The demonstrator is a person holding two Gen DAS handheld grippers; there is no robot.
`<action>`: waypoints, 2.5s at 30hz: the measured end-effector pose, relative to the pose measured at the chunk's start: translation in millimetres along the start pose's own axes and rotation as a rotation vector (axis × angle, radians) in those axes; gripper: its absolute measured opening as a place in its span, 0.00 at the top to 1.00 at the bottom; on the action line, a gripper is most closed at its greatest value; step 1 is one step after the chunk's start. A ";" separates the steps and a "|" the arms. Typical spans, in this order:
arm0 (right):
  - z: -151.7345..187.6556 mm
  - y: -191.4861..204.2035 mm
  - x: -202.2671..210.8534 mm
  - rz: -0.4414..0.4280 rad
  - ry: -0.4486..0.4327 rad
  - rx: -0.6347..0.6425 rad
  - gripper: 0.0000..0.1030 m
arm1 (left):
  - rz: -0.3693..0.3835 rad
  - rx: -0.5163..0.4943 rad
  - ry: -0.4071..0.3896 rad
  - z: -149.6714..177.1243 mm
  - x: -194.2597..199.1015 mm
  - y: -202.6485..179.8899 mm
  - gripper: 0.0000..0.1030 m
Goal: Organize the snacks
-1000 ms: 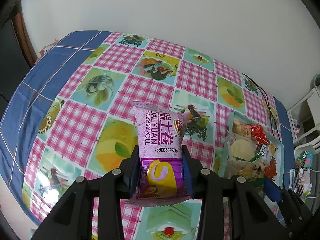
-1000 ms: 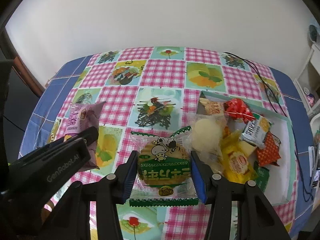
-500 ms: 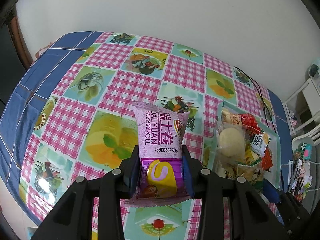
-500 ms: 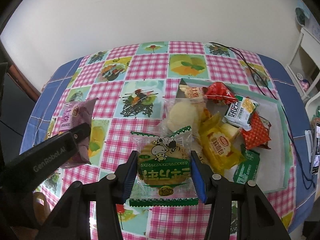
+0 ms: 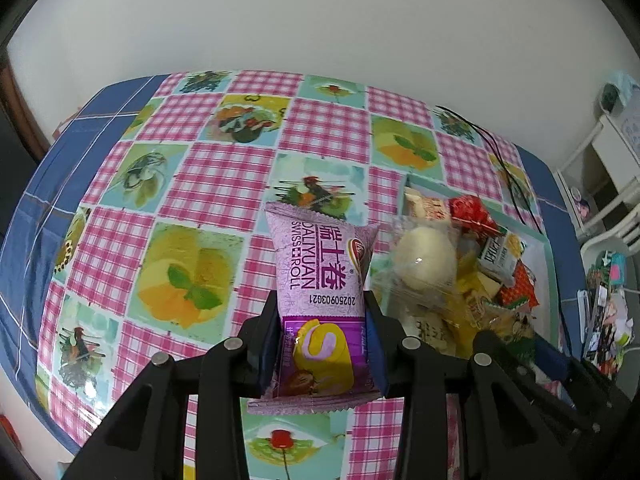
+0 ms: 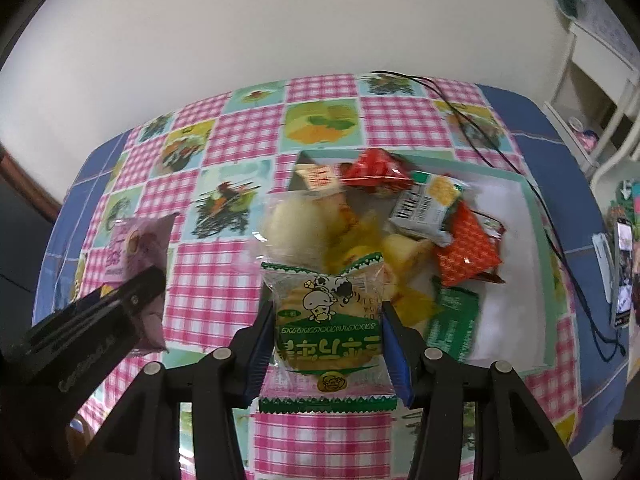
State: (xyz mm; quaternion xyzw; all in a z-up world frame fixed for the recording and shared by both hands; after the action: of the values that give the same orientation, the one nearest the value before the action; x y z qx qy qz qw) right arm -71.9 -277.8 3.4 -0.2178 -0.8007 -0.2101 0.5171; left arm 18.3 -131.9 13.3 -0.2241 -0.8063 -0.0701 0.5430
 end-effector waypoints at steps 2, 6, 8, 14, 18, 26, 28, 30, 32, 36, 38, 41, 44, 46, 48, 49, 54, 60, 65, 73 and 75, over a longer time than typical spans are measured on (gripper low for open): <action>-0.2 -9.4 -0.6 0.005 0.002 -0.021 0.49 | 0.003 -0.020 0.004 2.0 -1.2 -9.0 0.61; 0.0 -30.7 -1.0 0.014 0.005 -0.073 0.49 | 0.007 -0.059 0.009 5.8 -2.5 -26.1 0.62; -0.3 -43.5 -1.2 0.020 0.006 -0.101 0.48 | 0.011 -0.077 0.012 8.0 -3.2 -34.2 0.62; 3.0 -81.5 -4.0 0.061 0.018 -0.180 0.48 | 0.032 -0.134 0.035 17.6 -8.0 -61.6 0.62; 6.3 -100.7 -5.8 0.071 0.027 -0.222 0.48 | 0.039 -0.184 0.050 25.4 -12.4 -81.4 0.61; 8.9 -106.0 -11.6 0.079 0.042 -0.220 0.48 | 0.037 -0.290 0.069 40.8 -20.9 -113.4 0.61; 9.4 -106.2 -13.8 0.079 0.049 -0.220 0.48 | 0.032 -0.304 0.075 43.1 -23.8 -116.4 0.61; 10.3 -105.8 -14.0 0.080 0.051 -0.220 0.48 | 0.032 -0.309 0.081 44.6 -26.1 -118.0 0.61; 10.1 -105.8 -15.0 0.081 0.053 -0.218 0.48 | 0.034 -0.309 0.087 44.7 -28.7 -118.3 0.61; 9.9 -103.9 -14.9 0.080 0.055 -0.211 0.48 | 0.042 -0.307 0.094 45.3 -32.8 -119.4 0.61; 9.7 -103.5 -14.7 0.079 0.053 -0.209 0.48 | 0.046 -0.310 0.094 45.4 -33.4 -120.9 0.61; 9.6 -103.1 -14.1 0.080 0.052 -0.207 0.48 | 0.051 -0.317 0.090 45.4 -33.4 -122.9 0.61; 9.3 -102.8 -13.9 0.079 0.052 -0.205 0.48 | 0.058 -0.317 0.090 45.3 -33.3 -123.5 0.61; 9.2 -102.5 -13.7 0.079 0.051 -0.205 0.48 | 0.064 -0.314 0.087 44.5 -32.7 -123.3 0.60; 9.2 -102.4 -13.7 0.079 0.051 -0.205 0.48 | 0.071 -0.307 0.082 43.5 -31.3 -122.7 0.53; 9.2 -102.4 -13.6 0.080 0.051 -0.206 0.48 | 0.072 -0.304 0.080 43.0 -30.7 -122.5 0.51; 9.0 -102.6 -13.6 0.079 0.052 -0.205 0.48 | 0.078 -0.276 0.071 39.2 -27.2 -118.0 0.50; 6.2 -101.1 -10.0 0.076 0.044 -0.208 0.48 | 0.075 -0.238 0.069 34.3 -23.6 -108.7 0.46; 6.8 -99.4 -10.5 0.079 0.047 -0.200 0.48 | 0.053 -0.180 0.050 26.6 -20.4 -93.7 0.42; 5.8 -91.3 -10.0 0.081 0.042 -0.171 0.48 | -0.039 -0.086 0.018 13.3 -19.0 -56.1 0.29; 5.5 -89.8 -9.9 0.082 0.042 -0.167 0.49 | -0.061 -0.064 0.013 10.9 -19.1 -47.0 0.26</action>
State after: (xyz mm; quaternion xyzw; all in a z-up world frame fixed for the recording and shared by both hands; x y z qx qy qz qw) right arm -123.1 -349.4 -17.8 -0.2883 -0.7599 -0.2593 0.5217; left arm -5.6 -175.2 -2.3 -0.2165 -0.8065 -0.1139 0.5382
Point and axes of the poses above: each gripper's, at about its wrist camera, not at the fingertips, and x roughly against the way its jaws point, y to its left, z to its underside, the point moved 4 cm from there along -x, roughly the way its jaws point, and after that the axes turned 4 degrees about z, right-handed, at the moved point
